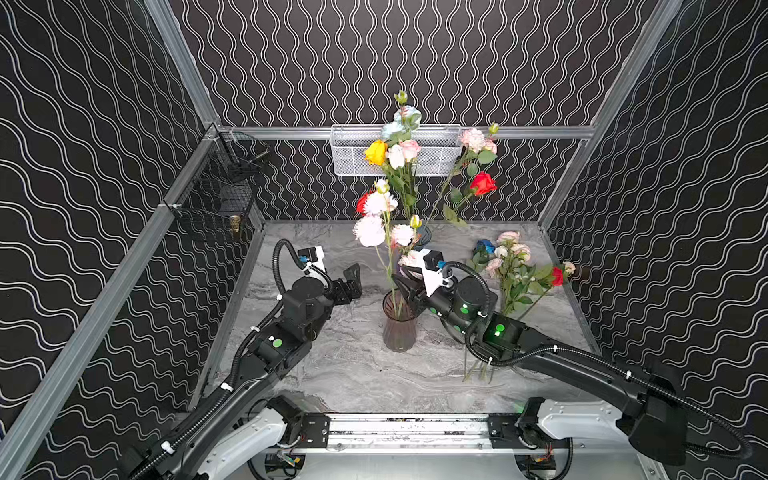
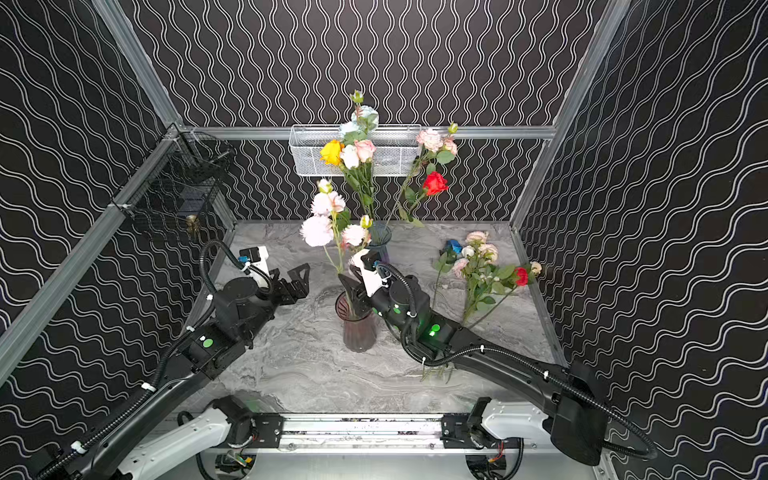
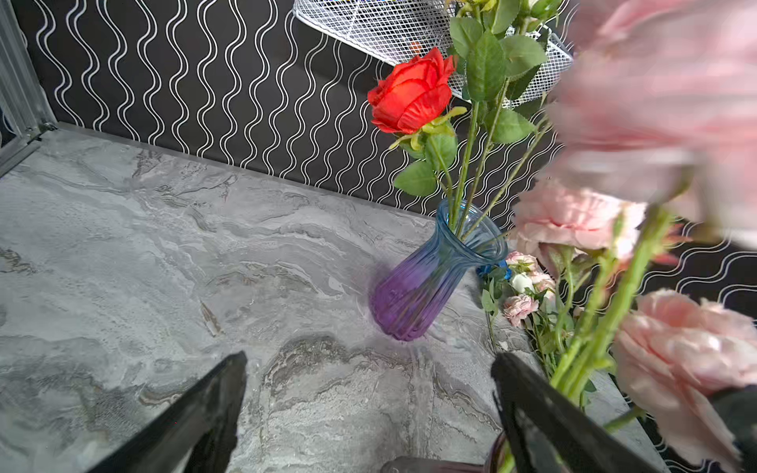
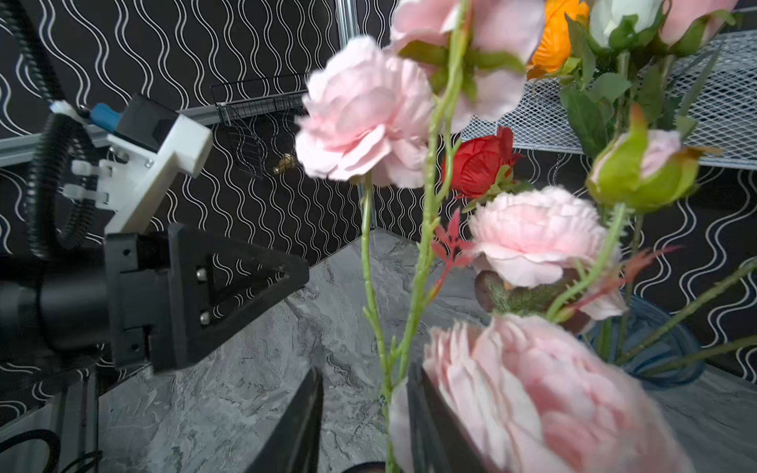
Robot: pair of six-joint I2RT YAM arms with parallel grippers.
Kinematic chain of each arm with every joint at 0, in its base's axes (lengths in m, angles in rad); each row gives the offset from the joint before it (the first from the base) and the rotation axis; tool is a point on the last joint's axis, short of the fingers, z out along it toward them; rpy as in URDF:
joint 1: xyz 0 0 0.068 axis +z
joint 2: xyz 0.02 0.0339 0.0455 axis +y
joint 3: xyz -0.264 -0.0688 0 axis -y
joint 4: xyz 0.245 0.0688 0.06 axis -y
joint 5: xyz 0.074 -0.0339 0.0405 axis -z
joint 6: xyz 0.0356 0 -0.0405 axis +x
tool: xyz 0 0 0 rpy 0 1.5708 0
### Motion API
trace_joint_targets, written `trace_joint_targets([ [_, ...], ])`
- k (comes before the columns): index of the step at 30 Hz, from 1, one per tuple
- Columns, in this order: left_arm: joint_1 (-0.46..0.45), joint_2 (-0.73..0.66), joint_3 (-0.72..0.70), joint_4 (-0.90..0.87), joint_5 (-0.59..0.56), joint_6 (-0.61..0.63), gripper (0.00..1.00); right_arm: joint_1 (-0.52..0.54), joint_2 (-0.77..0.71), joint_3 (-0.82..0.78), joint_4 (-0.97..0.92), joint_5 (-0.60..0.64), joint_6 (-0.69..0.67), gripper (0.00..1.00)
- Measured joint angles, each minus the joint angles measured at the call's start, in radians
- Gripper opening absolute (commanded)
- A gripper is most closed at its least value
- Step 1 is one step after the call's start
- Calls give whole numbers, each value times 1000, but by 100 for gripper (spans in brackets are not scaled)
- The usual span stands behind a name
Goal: Arrange flowers in a vase
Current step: Place the flower in the vase, then pick up the flower from the flowers.
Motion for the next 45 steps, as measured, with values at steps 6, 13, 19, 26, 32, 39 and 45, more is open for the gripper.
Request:
trace_joint_targets([
  [6,0,-2,0,6,10,1,97,13,-52,-1,-25,0,8,36],
  [13,0,-31,7,5,17,22,97,56,-124,55,-86,-26,11,36],
  [19,0,-111,28,-19,4,24,96,55,-256,14,-172,67,35,43],
  [26,0,-294,-20,-242,-29,-109,96,-114,-391,-198,-303,288,164,41],
  [32,0,-457,-172,-431,11,-222,94,-496,-407,-262,-426,249,371,36],
  [39,0,-449,-305,-418,211,-292,91,-779,-190,-258,-525,135,506,35],
  [45,0,-301,-392,-292,465,-322,86,-866,-46,-256,-537,121,549,37],
])
